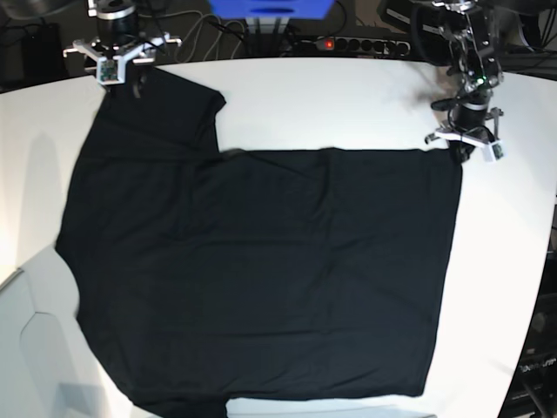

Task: Fold the T-shirt properly
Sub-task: 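Close both grippers on the shirt's shoulder edges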

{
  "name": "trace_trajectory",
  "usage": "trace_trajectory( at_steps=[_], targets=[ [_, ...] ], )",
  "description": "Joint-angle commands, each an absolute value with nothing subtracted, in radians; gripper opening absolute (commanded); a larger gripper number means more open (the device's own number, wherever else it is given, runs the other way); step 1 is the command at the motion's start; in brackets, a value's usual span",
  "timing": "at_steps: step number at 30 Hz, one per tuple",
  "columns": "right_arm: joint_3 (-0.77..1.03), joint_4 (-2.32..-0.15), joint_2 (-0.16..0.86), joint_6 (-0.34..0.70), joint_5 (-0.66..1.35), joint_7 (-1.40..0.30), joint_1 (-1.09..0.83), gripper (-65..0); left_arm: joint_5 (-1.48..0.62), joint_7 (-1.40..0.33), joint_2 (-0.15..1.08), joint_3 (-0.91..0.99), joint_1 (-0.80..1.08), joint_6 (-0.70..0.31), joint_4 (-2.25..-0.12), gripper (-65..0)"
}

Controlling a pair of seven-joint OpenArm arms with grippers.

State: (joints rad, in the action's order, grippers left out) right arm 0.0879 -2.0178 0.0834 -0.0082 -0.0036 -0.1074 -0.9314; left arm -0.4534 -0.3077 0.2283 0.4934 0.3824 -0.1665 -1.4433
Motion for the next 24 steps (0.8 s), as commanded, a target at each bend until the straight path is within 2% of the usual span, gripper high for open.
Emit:
trace_trajectory(
  at_steps=[1, 14, 19, 24],
  targets=[
    [0.090, -2.032, 0.087, 0.005, -0.004, -0.082, -0.943, -37.3, -0.450, -0.318, 0.236, 0.495, 0.384, -0.166, -1.457, -64.8],
    [0.176, -2.032, 0.088, 0.005, -0.001, -0.076, -0.941, -36.9, -0.450, -0.318, 0.231, 0.539, 0.407, -0.166, -1.460, -64.8],
    [0.176, -2.029, 0.085, 0.005, -0.001, -0.084, -0.920, -31.0, -0.450, -0.318, 0.236, 0.539, 0.407, -0.166, -1.460, -64.8],
    [0.176, -2.028, 0.085, 0.005, -0.001, -0.085, -0.891, -29.9, -0.450, -0.318, 0.234, 0.539, 0.407, -0.166, -1.455, -64.8]
  ],
)
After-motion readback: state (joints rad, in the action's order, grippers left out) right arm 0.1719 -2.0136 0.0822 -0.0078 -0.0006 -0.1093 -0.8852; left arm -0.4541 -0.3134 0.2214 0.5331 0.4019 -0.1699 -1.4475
